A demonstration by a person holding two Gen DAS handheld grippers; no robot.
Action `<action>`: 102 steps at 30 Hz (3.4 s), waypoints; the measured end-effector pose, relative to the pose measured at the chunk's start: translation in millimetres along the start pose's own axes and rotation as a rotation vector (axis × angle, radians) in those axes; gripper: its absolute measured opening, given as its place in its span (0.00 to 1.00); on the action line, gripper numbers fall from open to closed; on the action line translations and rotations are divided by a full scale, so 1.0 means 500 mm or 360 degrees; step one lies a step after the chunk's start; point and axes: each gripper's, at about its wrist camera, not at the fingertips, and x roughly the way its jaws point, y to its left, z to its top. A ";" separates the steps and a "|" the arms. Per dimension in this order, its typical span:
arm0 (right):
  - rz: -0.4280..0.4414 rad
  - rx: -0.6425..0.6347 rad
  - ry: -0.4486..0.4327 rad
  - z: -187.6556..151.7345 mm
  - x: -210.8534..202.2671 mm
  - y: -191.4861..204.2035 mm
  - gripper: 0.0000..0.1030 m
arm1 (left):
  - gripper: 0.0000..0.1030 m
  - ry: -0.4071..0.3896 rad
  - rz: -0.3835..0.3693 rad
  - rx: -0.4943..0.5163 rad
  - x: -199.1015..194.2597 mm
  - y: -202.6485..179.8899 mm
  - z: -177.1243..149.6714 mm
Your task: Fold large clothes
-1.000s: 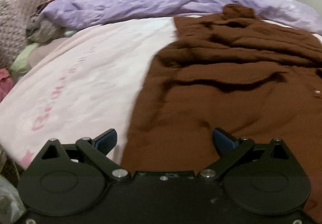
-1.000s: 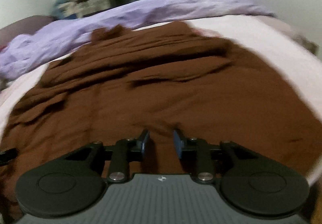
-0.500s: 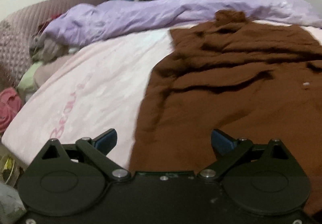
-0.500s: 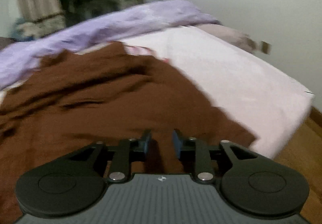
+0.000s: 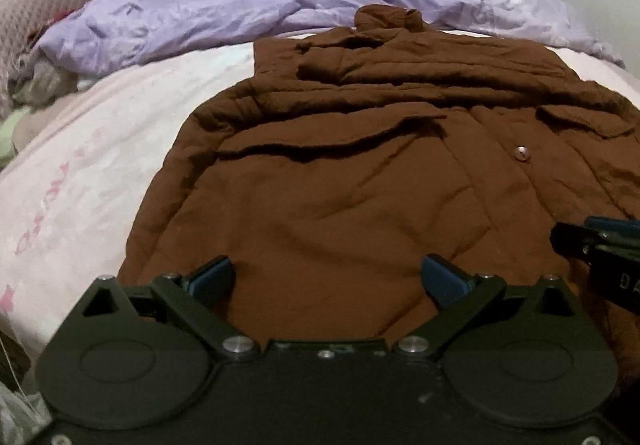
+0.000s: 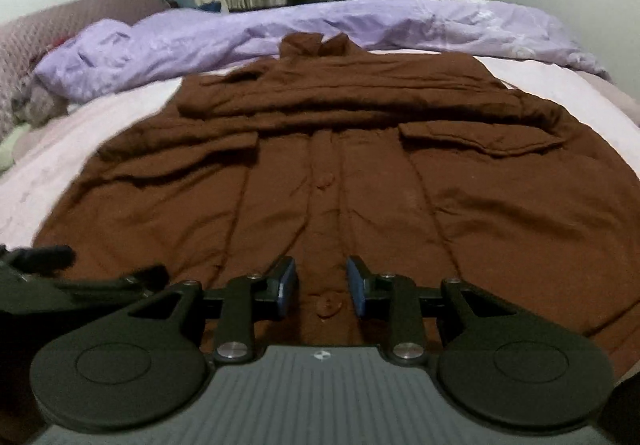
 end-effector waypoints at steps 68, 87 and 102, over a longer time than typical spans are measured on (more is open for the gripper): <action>-0.0319 0.0168 -0.0156 0.381 0.284 -0.348 0.20 | 0.99 -0.0383 0.0138 0.0256 0.288 0.098 0.406; -0.0486 0.0168 -0.0059 0.427 0.468 -0.387 0.33 | 1.00 -0.0181 0.0254 0.0056 0.497 0.160 0.435; -0.0488 -0.0013 -0.0404 0.348 0.146 -0.337 0.91 | 0.99 -0.0360 0.0304 0.0001 0.202 0.211 0.384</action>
